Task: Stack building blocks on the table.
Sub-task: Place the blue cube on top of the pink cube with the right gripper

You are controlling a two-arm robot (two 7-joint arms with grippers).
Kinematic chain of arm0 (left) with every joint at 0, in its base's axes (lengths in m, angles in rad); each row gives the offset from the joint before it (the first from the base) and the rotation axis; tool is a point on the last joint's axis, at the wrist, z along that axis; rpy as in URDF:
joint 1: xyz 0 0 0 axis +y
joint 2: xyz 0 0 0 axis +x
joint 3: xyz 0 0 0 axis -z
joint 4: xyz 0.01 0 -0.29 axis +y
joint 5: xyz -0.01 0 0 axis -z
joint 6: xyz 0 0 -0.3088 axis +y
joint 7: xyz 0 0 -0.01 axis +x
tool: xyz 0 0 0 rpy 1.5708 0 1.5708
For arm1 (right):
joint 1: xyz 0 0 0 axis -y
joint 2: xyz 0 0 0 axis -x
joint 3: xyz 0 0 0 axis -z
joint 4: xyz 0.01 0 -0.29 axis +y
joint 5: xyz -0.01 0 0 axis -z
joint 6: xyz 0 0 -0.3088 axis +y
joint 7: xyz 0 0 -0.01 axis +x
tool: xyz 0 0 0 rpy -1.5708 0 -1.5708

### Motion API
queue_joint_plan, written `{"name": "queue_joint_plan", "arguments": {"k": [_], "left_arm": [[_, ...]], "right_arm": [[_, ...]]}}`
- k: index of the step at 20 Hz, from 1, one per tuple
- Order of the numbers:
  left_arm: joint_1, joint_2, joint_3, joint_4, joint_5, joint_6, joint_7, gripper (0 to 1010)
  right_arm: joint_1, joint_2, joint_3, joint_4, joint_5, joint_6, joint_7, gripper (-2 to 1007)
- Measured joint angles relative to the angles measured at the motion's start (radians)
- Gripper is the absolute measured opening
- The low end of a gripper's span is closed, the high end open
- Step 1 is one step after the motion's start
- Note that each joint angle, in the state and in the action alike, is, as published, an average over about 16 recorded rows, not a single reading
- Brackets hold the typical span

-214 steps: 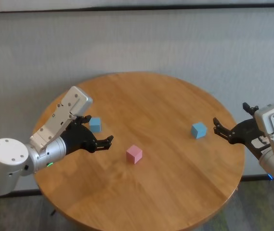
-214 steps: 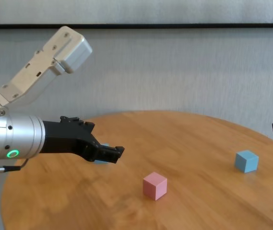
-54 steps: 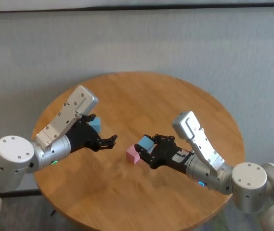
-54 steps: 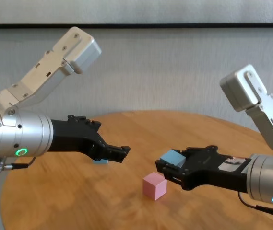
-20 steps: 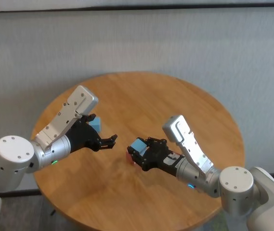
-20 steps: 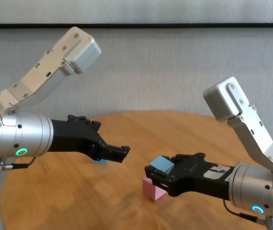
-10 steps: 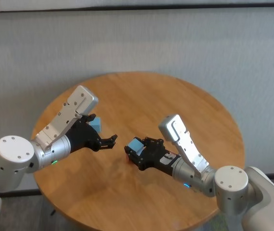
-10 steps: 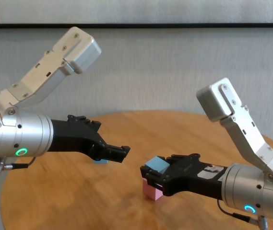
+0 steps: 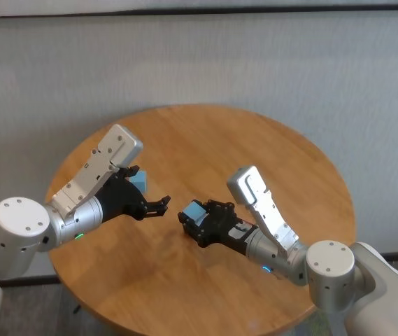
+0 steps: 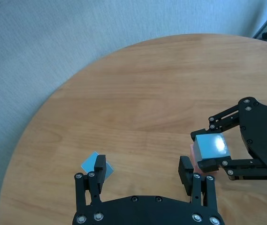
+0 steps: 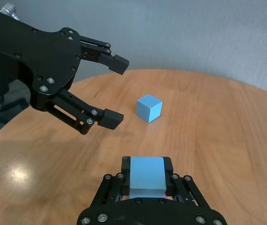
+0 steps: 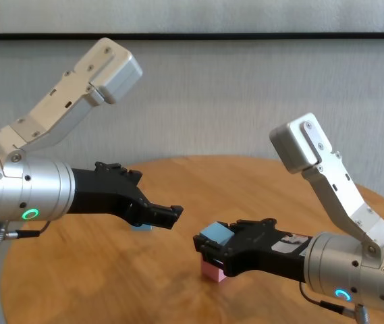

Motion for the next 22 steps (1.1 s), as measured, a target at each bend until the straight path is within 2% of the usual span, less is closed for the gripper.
{"name": "queue_joint_plan", "arguments": {"k": [9,22], "left_arm": [[0.0,0.0,0.0,0.0,0.0,0.0,0.0,1001],[0.0,0.0,0.0,0.0,0.0,0.0,0.0,1001]], "right_arm": [[0.01,-0.011,0.002,0.02,-0.005,-0.002,-0.004,359],[0.021,-0.014,0.005,0.039,-0.015,-0.004,-0.002,359]]}}
